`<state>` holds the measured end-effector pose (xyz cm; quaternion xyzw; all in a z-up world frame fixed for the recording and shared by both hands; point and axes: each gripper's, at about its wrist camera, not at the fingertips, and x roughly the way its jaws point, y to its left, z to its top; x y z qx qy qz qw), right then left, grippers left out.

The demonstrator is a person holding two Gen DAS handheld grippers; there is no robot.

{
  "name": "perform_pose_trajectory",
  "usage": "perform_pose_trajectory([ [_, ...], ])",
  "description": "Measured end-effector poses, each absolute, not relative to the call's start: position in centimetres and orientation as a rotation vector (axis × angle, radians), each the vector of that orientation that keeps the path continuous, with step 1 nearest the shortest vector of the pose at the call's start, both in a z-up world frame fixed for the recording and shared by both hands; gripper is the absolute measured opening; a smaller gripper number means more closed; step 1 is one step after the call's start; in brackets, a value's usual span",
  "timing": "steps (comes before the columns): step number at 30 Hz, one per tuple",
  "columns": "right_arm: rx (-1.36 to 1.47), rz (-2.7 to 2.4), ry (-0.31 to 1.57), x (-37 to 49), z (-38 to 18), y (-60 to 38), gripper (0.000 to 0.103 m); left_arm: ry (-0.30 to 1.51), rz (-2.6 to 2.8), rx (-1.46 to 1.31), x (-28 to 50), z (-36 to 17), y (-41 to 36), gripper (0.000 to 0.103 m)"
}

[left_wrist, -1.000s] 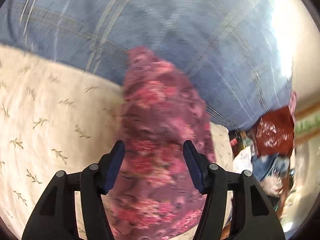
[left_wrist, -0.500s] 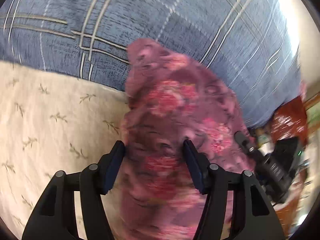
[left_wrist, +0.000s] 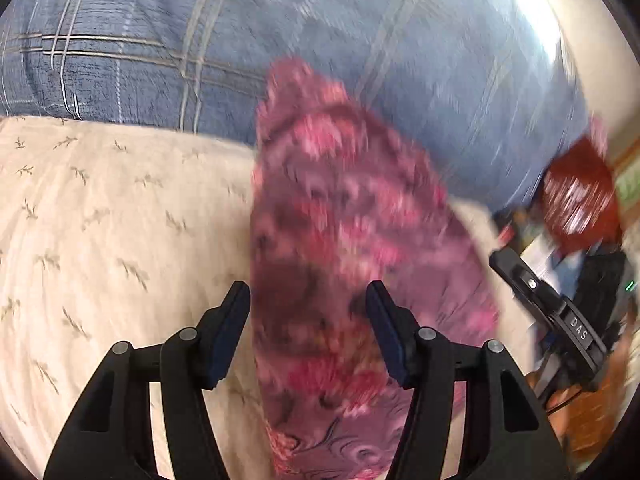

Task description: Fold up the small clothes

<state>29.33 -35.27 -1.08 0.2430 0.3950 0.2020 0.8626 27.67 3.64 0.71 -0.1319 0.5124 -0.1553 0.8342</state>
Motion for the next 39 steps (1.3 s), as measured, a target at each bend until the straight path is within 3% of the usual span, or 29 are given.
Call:
perform_pose_trajectory([
  [2,0.309,0.359,0.964,30.0,-3.7,-32.9,0.01,1.092,-0.289,-0.183,27.3,-0.8,2.5,0.064],
  [4,0.244,0.349,0.931,29.3,-4.1,-32.6,0.01,1.086,-0.279,-0.183,26.9,-0.6,2.5,0.063],
  [5,0.259,0.324,0.959,29.2,-3.6,-32.9,0.011,1.098,-0.282,-0.208,26.8,-0.2,2.7,0.063],
  [6,0.296,0.316,0.961,28.9,-3.0,-33.5,0.018,1.104,-0.287,-0.241,26.4,0.5,3.3,0.062],
  [11,0.425,0.426,0.866,24.0,-0.2,-35.2,0.018,1.069,-0.303,-0.253,21.9,1.6,5.1,0.063],
  [15,0.345,0.378,1.033,22.1,-4.6,-34.2,0.014,1.117,-0.294,-0.165,20.4,-1.5,3.0,0.065],
  [17,0.433,0.369,0.985,21.4,-4.7,-35.1,0.013,1.089,-0.269,-0.071,19.7,-1.1,1.8,0.065],
  [22,0.457,0.337,0.976,22.1,-2.3,-35.5,0.021,1.071,-0.27,-0.056,18.7,1.0,1.2,0.065],
  [26,0.453,0.305,0.957,23.0,-1.0,-35.9,0.036,1.063,-0.256,-0.031,18.5,1.5,1.7,0.065],
  [39,0.459,0.283,0.983,28.7,-2.1,-37.1,0.039,1.007,-0.188,0.043,23.8,1.6,2.7,0.066],
])
